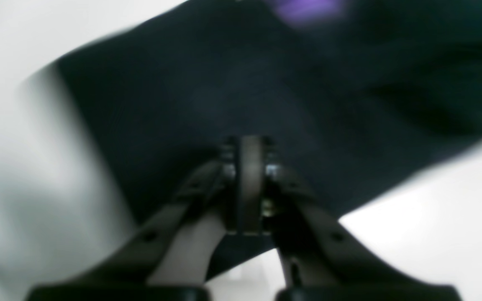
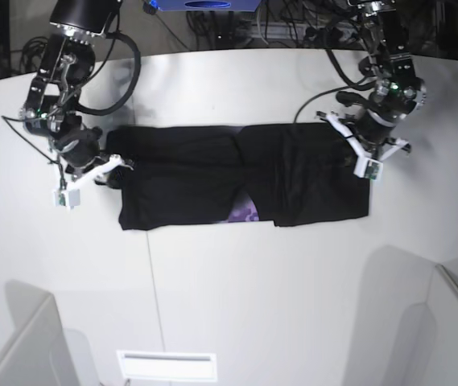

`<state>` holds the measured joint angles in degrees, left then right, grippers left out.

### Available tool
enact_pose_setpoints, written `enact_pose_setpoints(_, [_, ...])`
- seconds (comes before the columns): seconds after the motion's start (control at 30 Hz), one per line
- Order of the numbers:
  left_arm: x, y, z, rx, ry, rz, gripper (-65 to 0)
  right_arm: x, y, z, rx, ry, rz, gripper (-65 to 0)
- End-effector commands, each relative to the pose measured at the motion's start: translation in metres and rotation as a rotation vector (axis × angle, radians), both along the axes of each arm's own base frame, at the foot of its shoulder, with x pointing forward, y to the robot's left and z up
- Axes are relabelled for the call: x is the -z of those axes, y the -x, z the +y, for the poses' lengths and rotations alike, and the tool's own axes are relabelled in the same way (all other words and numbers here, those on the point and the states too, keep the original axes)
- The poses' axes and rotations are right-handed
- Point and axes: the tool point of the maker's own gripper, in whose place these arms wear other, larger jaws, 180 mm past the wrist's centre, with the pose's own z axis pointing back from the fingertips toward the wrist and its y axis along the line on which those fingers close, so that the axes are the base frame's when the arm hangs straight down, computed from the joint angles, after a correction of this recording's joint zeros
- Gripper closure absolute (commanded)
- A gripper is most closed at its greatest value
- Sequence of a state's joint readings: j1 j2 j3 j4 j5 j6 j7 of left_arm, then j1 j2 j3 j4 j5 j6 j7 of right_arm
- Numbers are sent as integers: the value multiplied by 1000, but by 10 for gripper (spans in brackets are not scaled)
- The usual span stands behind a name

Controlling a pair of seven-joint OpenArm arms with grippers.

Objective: Fold the T-shirt properly
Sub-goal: 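Fold the strip end held by the left gripper toward the right gripper, then open the left gripper and move it to the folded strip's end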

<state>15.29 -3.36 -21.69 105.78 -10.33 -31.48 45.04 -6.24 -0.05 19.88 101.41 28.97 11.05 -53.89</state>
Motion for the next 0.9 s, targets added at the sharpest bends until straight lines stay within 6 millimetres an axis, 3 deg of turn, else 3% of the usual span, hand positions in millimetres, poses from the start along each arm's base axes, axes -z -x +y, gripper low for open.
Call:
enact_pose_setpoints(0.0, [-15,-6,16,-37,-6,-57,0,-9,-10,0,-16,-32,-31,-279])
enact_pose_setpoints(0.07, [-22,0,59,-133,-57,-67,0,-3,-14,3,-33,-125,-4,-437])
enact_pose_setpoints(0.13, [-26,7,94,-211,-92,-71,0,5,-17,4,-37,-217,21,-516])
enact_pose_setpoints(0.27, [-31,18,144,-323,-118,-123,0,15,-26,-13,13,-302,31,-521])
enact_pose_setpoints(0.37, [-21,30,162,-361,-117,-124,0,18,-29,-29,39,-272,19,-521])
enact_pose_setpoints(0.6, [-3,36,164,-346,-84,-98,0,39,-23,-35,62,-283,86,-521])
enact_pose_setpoints(0.73, [-6,30,142,-246,-6,-124,0,48,-17,-10,-16,-269,122,-521])
enact_pose_setpoints(0.87, [-10,26,139,-250,22,-146,0,53,-14,2,-60,-246,142,-521])
